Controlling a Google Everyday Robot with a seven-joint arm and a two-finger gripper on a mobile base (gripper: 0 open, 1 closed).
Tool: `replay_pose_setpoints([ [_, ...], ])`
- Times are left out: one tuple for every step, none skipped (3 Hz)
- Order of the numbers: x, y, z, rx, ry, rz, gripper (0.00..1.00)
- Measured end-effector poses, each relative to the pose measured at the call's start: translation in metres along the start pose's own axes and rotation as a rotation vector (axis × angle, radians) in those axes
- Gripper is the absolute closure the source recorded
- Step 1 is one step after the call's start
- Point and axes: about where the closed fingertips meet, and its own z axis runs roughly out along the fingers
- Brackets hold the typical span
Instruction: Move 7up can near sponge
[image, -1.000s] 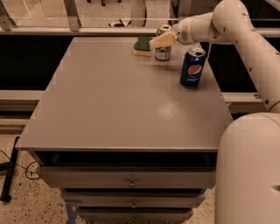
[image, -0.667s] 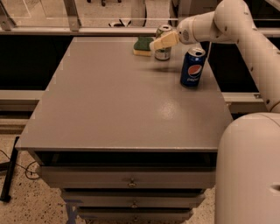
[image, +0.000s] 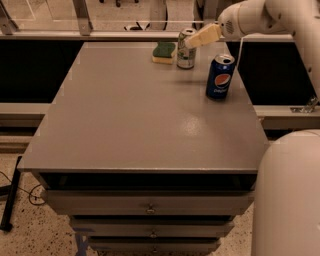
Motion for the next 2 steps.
replay_pose_setpoints([
  [-0.014,-0.010,-0.049,0.060,-0.013,-0.015,0.00],
  [-0.020,-0.008,-0.113,0.123,-0.089,-0.006,0.00],
])
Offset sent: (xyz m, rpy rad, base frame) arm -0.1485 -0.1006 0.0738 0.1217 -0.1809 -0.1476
